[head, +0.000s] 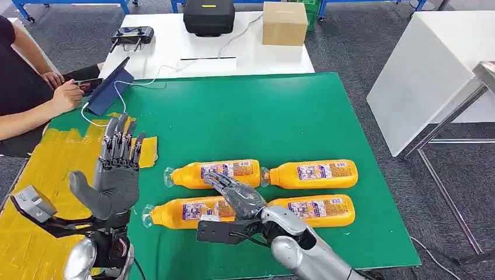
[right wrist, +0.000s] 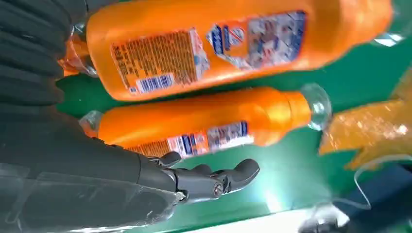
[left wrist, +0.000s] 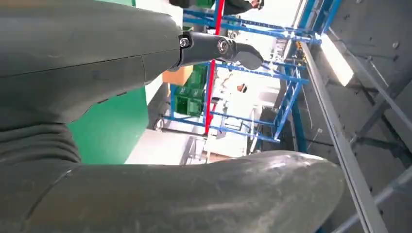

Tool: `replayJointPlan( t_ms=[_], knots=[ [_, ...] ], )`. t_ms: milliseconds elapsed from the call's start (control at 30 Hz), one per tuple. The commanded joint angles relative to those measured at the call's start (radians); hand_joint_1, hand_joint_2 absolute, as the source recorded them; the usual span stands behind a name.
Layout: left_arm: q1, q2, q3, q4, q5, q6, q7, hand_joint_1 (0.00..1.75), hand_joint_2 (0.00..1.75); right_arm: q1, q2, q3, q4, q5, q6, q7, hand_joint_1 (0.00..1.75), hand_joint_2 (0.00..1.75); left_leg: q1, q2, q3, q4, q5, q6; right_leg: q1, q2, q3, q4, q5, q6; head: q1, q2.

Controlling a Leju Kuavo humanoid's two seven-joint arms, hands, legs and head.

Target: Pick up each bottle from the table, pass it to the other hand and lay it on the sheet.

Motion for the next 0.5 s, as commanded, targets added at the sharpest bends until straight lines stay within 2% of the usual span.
replayJointPlan(
  t_ms=[33,500],
  knots=[
    [-0.062,0.002,-0.025,0.077,0.009,-0.004,0.015,0.0,0.0,-0.078,0.004,0.112,0.205,0.026,0.026,-0.004,0.0,1.75,0.0,0.0,0.002,-0.001,0.0,-0.001,0.0,-0.002,0.003,-0.001,0.0,0.0,0.0,0.0],
    [-0.107,-0.004,-0.04,0.12,0.023,-0.011,0.015,0.0,0.0,-0.184,0.024,0.275,0.384,0.019,0.165,-0.033,0.0,1.75,0.0,-0.001,0.003,-0.001,0.0,-0.001,0.0,-0.003,0.003,-0.001,0.0,0.0,0.0,0.0]
  ],
)
